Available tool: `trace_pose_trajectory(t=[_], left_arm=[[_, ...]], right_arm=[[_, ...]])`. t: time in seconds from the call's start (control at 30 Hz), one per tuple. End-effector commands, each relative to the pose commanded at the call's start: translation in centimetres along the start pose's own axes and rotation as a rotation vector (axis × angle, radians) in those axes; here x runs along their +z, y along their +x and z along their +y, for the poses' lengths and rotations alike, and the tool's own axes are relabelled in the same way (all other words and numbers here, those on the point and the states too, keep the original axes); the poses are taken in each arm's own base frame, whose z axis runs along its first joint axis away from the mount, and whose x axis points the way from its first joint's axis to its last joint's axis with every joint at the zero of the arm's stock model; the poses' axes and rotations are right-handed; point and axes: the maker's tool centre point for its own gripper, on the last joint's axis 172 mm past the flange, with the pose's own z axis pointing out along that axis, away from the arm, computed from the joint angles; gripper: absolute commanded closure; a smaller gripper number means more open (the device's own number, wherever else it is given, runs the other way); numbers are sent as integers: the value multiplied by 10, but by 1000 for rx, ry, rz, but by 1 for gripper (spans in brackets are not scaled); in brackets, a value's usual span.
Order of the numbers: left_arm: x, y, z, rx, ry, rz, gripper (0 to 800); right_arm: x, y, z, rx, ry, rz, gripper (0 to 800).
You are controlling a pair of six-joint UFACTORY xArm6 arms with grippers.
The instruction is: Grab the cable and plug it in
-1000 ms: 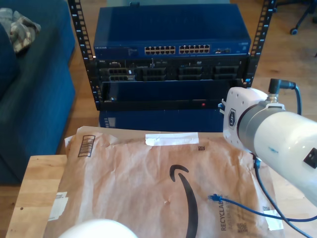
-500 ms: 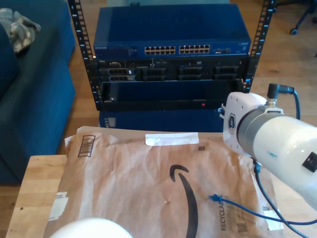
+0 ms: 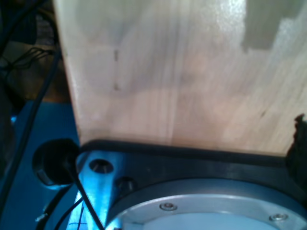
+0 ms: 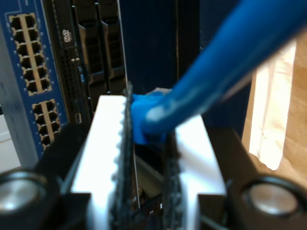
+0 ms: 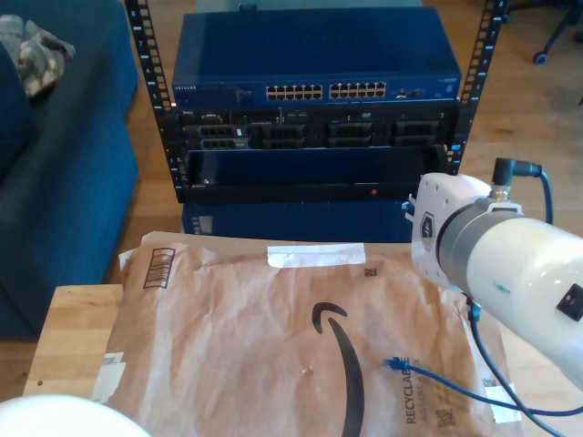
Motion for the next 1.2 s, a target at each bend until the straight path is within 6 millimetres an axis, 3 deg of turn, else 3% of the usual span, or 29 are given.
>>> trace_pose_trajectory(t=[0.13, 0.27, 0.37, 0.5, 0.63, 0.8, 1.0, 1.2], left_arm=[[-1, 0, 1, 1, -3, 0, 0], [-1, 0, 1, 1, -3, 0, 0], [-1, 0, 1, 1, -3, 0, 0], [-1, 0, 1, 1, -3, 0, 0], [-1, 0, 1, 1, -3, 0, 0], [-1, 0, 1, 1, -3, 0, 0], [-1, 0, 1, 1, -3, 0, 0], [-1, 0, 1, 1, -3, 0, 0]], right_arm=[[2, 0, 3, -2, -8, 1, 798], [-1, 7, -22, 14, 28, 15, 799], [1, 6, -21, 9, 24, 15, 799], [9, 10, -5, 8, -10, 25, 798], [16, 15, 31, -1, -65, 34, 798], [17, 4, 32, 4, -61, -10, 798], [32, 1, 45, -1, -108, -9, 798], [45, -28, 40, -40, -130, -47, 798]])
